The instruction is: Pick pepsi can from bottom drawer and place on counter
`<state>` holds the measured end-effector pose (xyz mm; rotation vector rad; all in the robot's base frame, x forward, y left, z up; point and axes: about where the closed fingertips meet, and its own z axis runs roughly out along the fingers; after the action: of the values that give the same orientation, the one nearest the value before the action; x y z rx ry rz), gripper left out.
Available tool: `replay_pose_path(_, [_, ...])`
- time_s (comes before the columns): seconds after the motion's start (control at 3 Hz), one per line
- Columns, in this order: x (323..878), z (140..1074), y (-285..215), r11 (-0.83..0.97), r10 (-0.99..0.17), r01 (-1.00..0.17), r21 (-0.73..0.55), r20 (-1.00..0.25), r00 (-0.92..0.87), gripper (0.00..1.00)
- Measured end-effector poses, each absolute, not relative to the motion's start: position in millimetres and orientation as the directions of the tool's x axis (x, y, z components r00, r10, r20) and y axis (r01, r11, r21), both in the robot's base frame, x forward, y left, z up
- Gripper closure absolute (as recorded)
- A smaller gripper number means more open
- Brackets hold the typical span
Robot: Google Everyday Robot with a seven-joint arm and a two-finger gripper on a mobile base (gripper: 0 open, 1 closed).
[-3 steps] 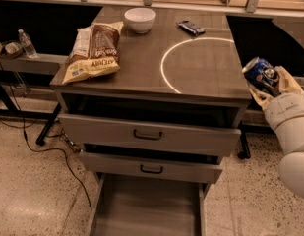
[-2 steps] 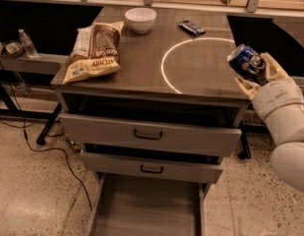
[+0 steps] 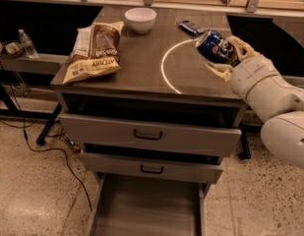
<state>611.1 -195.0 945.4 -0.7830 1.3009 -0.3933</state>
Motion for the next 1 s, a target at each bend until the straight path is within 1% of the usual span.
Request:
replay_pose_path(0.67, [605.7,947.7,-196.4,0.739,-0.613,-0.16,-0.654,-0.752,0.241,1.0])
replay_pose_path(1.0, [621.6,955.5,-196.6,0.824,-0.508,-0.14,-0.55,-0.825,0.248,1.0])
